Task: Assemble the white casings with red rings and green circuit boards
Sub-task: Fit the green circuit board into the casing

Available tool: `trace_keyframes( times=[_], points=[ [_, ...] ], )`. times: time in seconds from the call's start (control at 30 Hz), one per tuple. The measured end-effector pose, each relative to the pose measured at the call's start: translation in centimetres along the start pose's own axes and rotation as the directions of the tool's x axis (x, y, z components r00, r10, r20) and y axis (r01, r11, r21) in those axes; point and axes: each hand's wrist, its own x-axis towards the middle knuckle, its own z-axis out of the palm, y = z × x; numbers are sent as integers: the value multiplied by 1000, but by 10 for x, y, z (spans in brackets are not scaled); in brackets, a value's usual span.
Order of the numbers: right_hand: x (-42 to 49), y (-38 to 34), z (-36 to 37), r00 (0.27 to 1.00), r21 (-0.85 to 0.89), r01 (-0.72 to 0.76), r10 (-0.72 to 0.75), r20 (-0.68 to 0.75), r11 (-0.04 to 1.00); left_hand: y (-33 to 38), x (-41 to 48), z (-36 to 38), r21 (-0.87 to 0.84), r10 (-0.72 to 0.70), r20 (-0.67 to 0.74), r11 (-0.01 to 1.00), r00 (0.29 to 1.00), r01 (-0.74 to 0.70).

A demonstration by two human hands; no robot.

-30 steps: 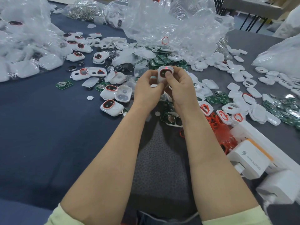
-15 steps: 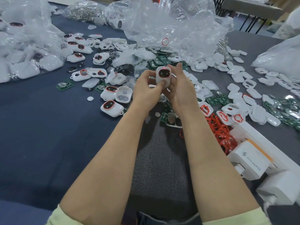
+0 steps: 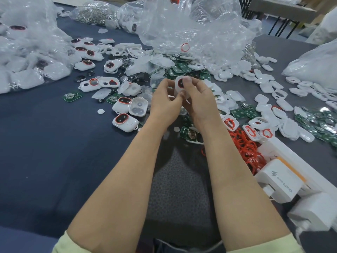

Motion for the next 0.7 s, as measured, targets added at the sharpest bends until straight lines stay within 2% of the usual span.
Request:
trace_keyframes(
  times=[0.17,0.37,0.57,0.7],
  points=[
    [1,3,-5,998,-53,57,-59,-30,997,1,-2,4,45,45,40,998,998,-46],
    [1,4,-6,986,-118,158,-164,-41,980,1,-2,3,30,22,51,999,998,-23],
    [0,4,-5,995,-58,99,-98,29,993,0,-1,2,-33,-26,10,999,1000,27],
    [0,2,-4,990,-90,138,-138,7,986,-1,-1,3,-65,-19,5,998,1000,20]
  ],
)
